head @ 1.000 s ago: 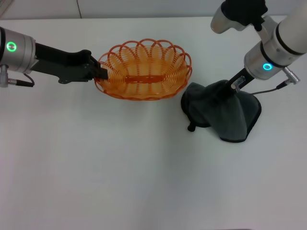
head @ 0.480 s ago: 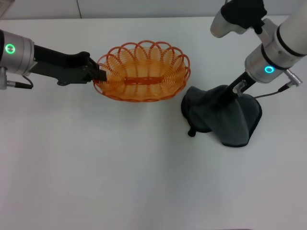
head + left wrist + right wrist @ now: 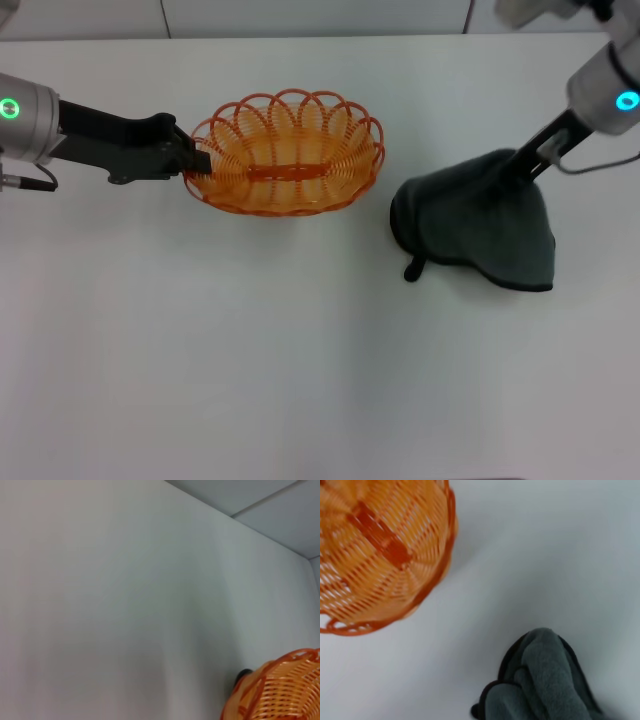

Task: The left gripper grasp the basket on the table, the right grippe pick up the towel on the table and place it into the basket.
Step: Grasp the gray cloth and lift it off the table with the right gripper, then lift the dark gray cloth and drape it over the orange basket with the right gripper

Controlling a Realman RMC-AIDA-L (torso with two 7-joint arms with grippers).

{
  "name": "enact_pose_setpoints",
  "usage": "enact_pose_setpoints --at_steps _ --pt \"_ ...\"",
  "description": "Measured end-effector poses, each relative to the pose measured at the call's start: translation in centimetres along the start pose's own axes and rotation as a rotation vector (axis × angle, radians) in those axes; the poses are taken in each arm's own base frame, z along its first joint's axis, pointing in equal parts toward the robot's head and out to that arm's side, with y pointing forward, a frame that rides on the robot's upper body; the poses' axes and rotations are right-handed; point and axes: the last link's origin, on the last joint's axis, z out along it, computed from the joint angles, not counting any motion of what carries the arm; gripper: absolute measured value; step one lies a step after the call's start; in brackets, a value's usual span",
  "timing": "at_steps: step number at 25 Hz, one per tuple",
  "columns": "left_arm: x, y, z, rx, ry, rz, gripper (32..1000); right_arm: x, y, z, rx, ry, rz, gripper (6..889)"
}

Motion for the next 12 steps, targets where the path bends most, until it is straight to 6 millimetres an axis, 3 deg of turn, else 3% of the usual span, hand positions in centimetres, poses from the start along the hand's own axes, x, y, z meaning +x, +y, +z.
enact_pose_setpoints --at_steps 6,12 --pt "0.0 0.0 0.0 0.001 0.0 0.001 86 -0.6 -0.4 -4.2 -0.033 -0.034 -0.011 85" --pt "-0.1 -0.2 0.0 0.011 -0.004 0.003 86 -1.8 0.7 -8.2 -0.142 -0.105 -0.052 83"
